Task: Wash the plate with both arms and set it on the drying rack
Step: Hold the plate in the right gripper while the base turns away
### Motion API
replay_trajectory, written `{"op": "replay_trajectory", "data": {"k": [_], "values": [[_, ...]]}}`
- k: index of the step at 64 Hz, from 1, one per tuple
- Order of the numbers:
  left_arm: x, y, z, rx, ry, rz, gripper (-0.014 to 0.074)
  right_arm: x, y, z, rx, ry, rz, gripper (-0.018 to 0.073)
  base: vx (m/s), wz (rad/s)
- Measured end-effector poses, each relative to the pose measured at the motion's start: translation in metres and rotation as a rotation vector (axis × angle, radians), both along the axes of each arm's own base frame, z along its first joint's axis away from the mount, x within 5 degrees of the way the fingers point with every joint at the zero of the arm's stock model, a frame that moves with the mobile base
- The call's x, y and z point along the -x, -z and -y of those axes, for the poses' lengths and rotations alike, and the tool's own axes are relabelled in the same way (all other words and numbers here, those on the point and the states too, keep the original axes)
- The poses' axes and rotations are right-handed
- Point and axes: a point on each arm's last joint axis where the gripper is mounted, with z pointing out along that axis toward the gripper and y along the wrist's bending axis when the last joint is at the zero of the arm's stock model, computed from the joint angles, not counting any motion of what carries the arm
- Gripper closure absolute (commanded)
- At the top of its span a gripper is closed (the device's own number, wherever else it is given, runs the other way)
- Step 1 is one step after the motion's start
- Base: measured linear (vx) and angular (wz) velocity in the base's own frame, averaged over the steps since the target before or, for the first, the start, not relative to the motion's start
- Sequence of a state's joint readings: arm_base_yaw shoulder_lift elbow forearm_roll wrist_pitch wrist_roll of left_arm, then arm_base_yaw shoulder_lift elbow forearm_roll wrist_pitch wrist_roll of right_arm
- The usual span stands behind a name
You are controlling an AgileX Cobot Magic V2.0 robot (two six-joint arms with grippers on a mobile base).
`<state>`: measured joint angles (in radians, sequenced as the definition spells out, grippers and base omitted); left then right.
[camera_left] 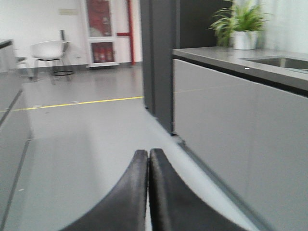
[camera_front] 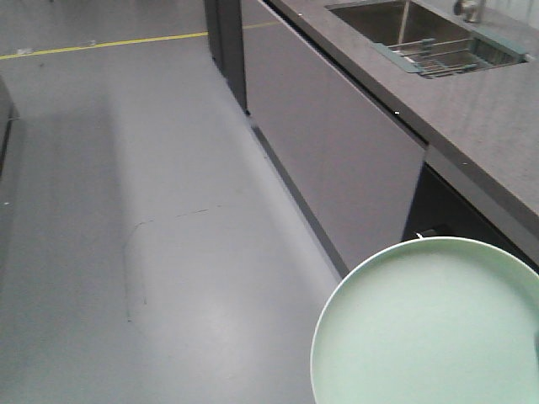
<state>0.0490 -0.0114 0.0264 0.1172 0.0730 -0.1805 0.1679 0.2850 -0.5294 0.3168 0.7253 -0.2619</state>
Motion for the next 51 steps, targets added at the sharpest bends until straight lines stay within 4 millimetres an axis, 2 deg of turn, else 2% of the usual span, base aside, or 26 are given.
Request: {"op": "replay_trajectory", "data": {"k": [27,51], "values": [[0.0,0.0,0.0,0.0,0.0,0.0,0.0602,0.0,0.0,0.0,0.0,0.0,0.0,0.0561,0.06,0.57],[0.0,0.0,0.0,0.0,0.0,0.0,0.0602,0.0,-0.0001,0.0,0.0,0.0,0.001,0.0561,0.1,0.34]]}}
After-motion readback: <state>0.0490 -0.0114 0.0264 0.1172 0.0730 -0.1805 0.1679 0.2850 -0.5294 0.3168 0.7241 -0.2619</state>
